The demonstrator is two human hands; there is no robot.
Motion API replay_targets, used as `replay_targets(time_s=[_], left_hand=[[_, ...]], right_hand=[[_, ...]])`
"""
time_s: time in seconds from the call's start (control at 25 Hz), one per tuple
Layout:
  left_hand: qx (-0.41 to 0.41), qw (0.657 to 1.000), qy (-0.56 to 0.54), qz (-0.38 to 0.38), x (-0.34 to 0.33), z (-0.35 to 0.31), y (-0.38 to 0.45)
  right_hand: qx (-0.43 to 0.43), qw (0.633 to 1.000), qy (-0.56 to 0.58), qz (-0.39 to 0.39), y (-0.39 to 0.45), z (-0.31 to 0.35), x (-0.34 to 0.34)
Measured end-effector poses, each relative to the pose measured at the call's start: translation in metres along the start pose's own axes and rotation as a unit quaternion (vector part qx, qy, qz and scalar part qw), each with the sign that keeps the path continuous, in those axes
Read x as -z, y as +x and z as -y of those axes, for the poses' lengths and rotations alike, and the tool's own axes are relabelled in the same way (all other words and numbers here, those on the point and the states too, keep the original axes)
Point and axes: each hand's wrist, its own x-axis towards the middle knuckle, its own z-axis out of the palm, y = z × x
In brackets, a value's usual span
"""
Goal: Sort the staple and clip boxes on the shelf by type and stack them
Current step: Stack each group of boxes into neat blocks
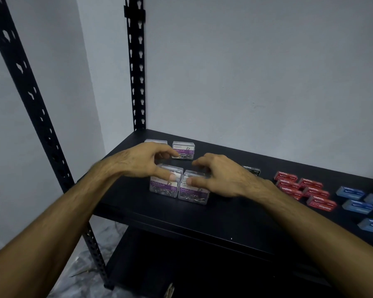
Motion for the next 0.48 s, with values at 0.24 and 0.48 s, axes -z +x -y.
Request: replay_targets(time_s=[0.24,0.48], left_hand=[[0.043,0.986,-0.034,-0.157,0.011,0.015,0.019],[0.118,0.979,0.067,-0.15,0.007,0.042,0.044]], right_hand=[[-0.008,0.998,0.034,-0.059,0.029,-0.007,0.007],[-0.019,0.997,0.016,-0.073,0.074,-0.019,-0.004]])
